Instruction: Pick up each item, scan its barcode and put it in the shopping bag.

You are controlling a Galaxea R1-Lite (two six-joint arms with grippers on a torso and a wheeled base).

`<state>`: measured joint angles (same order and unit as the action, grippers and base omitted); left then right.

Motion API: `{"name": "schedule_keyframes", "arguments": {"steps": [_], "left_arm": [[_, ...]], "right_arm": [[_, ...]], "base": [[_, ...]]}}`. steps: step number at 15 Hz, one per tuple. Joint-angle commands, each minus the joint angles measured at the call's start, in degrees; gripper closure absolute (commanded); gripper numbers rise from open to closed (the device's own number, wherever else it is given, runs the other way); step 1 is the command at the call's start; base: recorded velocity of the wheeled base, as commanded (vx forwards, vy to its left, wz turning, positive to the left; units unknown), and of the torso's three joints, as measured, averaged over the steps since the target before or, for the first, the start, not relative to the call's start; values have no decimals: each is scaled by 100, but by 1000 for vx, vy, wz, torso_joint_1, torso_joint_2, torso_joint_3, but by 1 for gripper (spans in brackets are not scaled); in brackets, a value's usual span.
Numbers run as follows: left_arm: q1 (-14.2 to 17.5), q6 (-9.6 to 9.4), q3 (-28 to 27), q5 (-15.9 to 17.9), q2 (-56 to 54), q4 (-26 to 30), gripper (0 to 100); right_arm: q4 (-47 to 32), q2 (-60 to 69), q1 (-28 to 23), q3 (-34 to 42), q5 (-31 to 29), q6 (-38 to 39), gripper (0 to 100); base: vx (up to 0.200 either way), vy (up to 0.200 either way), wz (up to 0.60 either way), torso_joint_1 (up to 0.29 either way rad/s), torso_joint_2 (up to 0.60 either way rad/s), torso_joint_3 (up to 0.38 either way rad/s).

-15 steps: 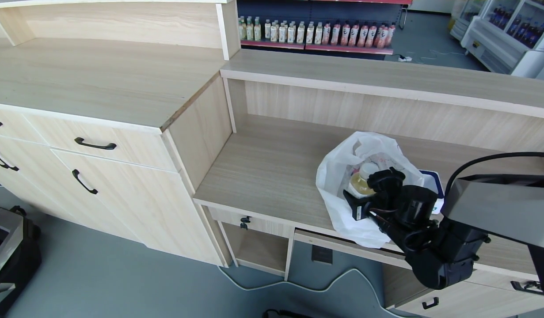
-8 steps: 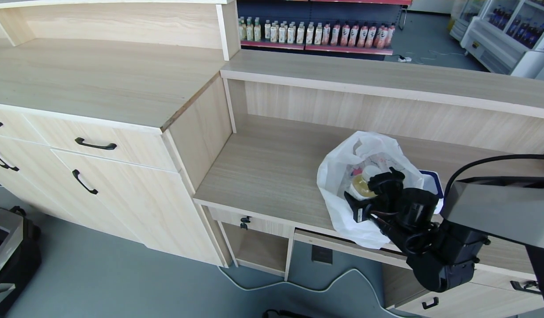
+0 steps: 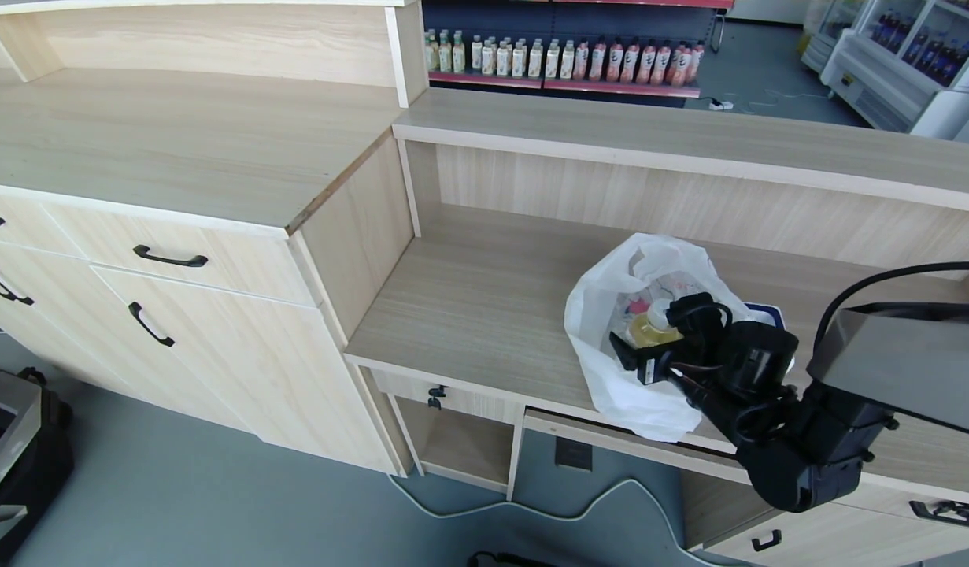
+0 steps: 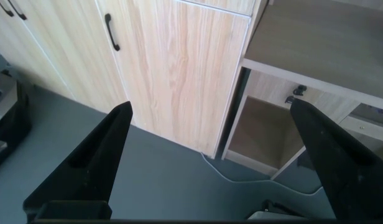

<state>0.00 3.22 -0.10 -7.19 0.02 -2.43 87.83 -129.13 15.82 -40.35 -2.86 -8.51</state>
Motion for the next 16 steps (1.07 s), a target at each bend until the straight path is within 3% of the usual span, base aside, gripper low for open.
{"name": "schedule_keyframes", "arguments": {"steps": [1,6,8,12,14,16], "left_arm": [[-9,3,1,-1,-2,-4,0],[0,3,1,-1,-2,-4,0],[0,3,1,-1,-2,-4,0],[0,3,1,-1,-2,-4,0],[0,3,1,-1,-2,-4,0],[0,3,1,-1,-2,-4,0]], "right_arm": [[-759,1286,26,106,-4,-2,0],[-2895,4467,-123,1293,-4,-107,0],[-3501,5566,-598,1601,5,-696,0],[-3791,6216,-1020,1609,-91,-845,0],[-4064,6383,-1037,1601,-434,-845,0],[-4169,6524,-1055,1609,-408,-775,0]], "base": [[0,0,0,0,0,0],[0,0,0,0,0,0],[0,0,0,0,0,0],[0,0,0,0,0,0],[0,0,-600,0,2,2],[0,0,-300,-1,-4,4]]}}
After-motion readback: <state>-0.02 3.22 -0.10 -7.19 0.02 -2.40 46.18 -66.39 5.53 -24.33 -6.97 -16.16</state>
